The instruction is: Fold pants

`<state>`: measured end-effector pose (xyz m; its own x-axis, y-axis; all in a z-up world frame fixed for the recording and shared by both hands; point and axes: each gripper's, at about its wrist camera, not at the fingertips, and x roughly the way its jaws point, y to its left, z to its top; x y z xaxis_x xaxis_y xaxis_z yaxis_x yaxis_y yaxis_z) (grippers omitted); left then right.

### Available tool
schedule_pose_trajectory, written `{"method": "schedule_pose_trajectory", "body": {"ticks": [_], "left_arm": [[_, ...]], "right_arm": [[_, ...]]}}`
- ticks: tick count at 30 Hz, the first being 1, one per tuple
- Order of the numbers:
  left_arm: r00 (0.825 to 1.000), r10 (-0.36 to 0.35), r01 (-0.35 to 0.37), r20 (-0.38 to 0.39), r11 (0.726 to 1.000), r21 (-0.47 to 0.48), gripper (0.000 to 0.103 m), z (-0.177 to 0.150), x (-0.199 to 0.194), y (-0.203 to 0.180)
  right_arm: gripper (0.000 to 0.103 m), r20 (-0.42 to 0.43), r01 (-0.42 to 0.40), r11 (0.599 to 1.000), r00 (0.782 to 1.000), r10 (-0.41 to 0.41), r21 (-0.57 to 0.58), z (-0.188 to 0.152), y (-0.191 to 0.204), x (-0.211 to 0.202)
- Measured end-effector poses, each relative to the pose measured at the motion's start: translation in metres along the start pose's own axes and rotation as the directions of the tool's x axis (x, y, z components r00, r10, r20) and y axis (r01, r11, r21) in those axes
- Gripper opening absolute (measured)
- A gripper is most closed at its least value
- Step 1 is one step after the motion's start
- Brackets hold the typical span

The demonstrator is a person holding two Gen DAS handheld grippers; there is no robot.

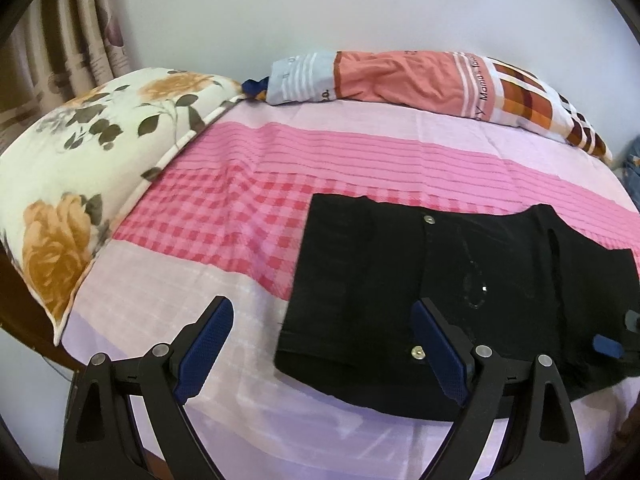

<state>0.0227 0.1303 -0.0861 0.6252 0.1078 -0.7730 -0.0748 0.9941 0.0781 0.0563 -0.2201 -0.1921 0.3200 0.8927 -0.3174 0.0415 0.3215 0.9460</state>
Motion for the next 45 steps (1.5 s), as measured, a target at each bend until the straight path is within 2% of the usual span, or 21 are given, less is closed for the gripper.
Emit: {"method": "schedule_pose_trajectory", "body": {"ticks": [13,19,24,26,28,30,32,34,41,43,45], "left_arm": [[1.0,0.03,-0.03,-0.001,0.999,0.027,0.091,0.0,0.003,0.001],[0.999,0.029,-0.028,-0.013,0.999,0.032,0.091,-0.001,0.008,0.005],[0.998,-0.012,0.012,-0.055,1.0,-0.012,0.091,-0.002,0.017,0.017],[0.994,-0.06,0.055,-0.088,0.997,-0.052,0.091,-0.003,0.024,0.027],[0.988,-0.096,0.086,-0.123,0.993,-0.086,0.091,-0.004,0.031,0.036],[0.97,-0.169,0.15,-0.174,0.981,-0.119,0.091,-0.004,0.04,0.047],[0.952,-0.235,0.208,-0.196,0.967,-0.147,0.091,-0.007,0.045,0.054],[0.938,-0.279,0.245,-0.207,0.954,-0.175,0.091,-0.009,0.047,0.06],[0.863,-0.447,0.361,-0.235,0.871,-0.333,0.091,-0.022,0.067,0.08],[0.857,-0.465,0.377,-0.222,0.859,-0.347,0.091,-0.023,0.067,0.084],[0.854,-0.469,0.38,-0.226,0.858,-0.346,0.091,-0.023,0.066,0.083]], "right_arm": [[0.05,0.024,0.016,1.0,1.0,-0.016,0.001,0.0,0.0,-0.002],[0.051,0.032,0.054,0.998,0.998,-0.053,-0.032,0.001,0.002,-0.001],[0.057,0.022,0.07,0.996,0.997,-0.069,-0.06,0.001,0.007,0.001],[0.06,0.001,0.085,0.993,0.996,-0.085,-0.082,0.002,0.011,0.005],[0.064,-0.011,0.097,0.99,0.995,-0.099,-0.105,0.001,0.015,0.008],[0.068,-0.012,0.098,0.988,0.995,-0.1,-0.121,0.001,0.018,0.01],[0.074,-0.016,0.085,0.988,0.996,-0.088,-0.133,0.001,0.02,0.011],[0.075,-0.009,0.081,0.989,0.997,-0.083,-0.125,0.001,0.02,0.011],[0.075,0.023,0.064,0.992,0.998,-0.062,-0.108,-0.001,0.018,0.008],[0.075,0.024,0.068,0.991,0.998,-0.066,-0.116,-0.002,0.019,0.008],[0.075,0.026,0.072,0.99,0.997,-0.069,-0.123,-0.003,0.019,0.007]]}}
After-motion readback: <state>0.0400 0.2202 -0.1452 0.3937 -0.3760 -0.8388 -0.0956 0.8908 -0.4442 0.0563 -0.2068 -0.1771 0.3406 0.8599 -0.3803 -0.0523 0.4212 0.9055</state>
